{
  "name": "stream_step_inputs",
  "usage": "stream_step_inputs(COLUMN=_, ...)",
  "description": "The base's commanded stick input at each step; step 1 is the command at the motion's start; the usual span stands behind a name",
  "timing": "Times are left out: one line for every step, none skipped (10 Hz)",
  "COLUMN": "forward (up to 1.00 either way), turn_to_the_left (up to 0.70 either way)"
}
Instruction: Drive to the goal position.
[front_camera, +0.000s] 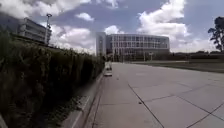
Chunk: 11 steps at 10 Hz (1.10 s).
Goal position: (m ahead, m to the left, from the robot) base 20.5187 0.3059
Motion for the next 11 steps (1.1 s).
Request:
stream_step_inputs(forward=0.04, turn_to_the_left=0.0)
stream_step_inputs(forward=0.04, turn_to_the_left=0.0)
stream_step_inputs(forward=0.04, turn_to_the_left=0.0)
stream_step_inputs(forward=0.04, turn_to_the_left=0.0)
stream_step_inputs(forward=0.04, turn_to_the_left=0.0)
stream_step_inputs(forward=0.04, turn_to_the_left=0.0)
stream_step_inputs(forward=0.04, turn_to_the_left=0.0)
stream_step_inputs(forward=0.04, turn_to_the_left=0.0)
stream_step_inputs(forward=0.04, turn_to_the_left=0.0)
stream_step_inputs(forward=0.04, turn_to_the_left=0.0)
stream_step_inputs(forward=0.04, turn_to_the_left=0.0)
